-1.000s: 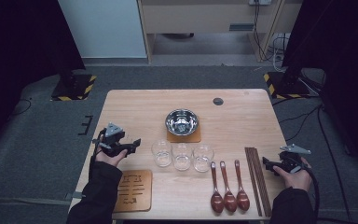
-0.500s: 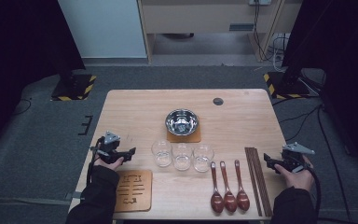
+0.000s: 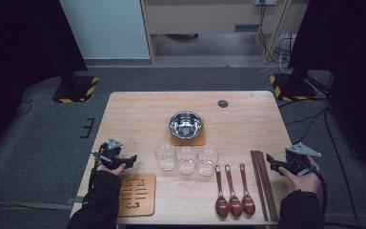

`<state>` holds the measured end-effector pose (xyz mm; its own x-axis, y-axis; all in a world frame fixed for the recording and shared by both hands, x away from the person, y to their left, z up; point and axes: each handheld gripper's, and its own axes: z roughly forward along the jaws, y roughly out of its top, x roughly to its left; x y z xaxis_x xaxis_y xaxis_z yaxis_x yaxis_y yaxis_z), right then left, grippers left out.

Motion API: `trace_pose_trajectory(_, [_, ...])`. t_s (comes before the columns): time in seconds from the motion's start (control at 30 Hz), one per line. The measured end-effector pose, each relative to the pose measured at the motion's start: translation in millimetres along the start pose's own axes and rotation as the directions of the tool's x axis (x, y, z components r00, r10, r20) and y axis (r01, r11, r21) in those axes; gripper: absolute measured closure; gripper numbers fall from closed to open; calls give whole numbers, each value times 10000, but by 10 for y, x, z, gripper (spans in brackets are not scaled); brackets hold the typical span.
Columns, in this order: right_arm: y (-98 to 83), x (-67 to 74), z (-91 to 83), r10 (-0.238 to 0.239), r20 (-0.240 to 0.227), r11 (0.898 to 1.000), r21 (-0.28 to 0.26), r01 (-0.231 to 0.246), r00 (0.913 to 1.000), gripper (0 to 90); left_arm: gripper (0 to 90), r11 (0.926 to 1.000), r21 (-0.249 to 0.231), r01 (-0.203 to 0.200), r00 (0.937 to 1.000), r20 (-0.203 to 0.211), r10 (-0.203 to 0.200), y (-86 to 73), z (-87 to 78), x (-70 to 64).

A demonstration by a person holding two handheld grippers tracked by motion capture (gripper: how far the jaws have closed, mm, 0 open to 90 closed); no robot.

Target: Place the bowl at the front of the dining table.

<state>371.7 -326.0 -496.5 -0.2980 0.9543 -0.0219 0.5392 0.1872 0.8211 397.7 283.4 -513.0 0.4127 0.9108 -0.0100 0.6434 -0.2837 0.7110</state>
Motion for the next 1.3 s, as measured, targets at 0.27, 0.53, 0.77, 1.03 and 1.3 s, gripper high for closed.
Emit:
trace_pose_trajectory(0.27, [104, 124, -68, -325, -215, 9990, -324, 318, 9992, 195, 200, 9994, 351, -37, 9997, -255, 46, -60, 13, 50])
trace_pose_trajectory(0.53, [196, 272, -114, -618, -431, 9971, -463, 598, 9972, 213, 187, 9980, 627, 34, 9996, -282, -16, -120, 75, 66])
trace_pose_trajectory(0.77, [293, 482, -133, -1144, -756, 9923, -561, 1104, 9906, 227, 147, 9992, 336, 220, 9992, -348, -208, -158, 90, 76])
trace_pose_trajectory(1.03, [316, 657, -137, -1476, -1069, 9887, -430, 1437, 9833, 253, 104, 9998, -100, 197, 9992, -356, -201, -208, 110, 81])
trace_pose_trajectory(1.3, [278, 773, -161, -1486, -1329, 9889, -263, 1464, 9799, 297, 51, 9995, 26, 308, 9985, -444, -307, -206, 119, 75])
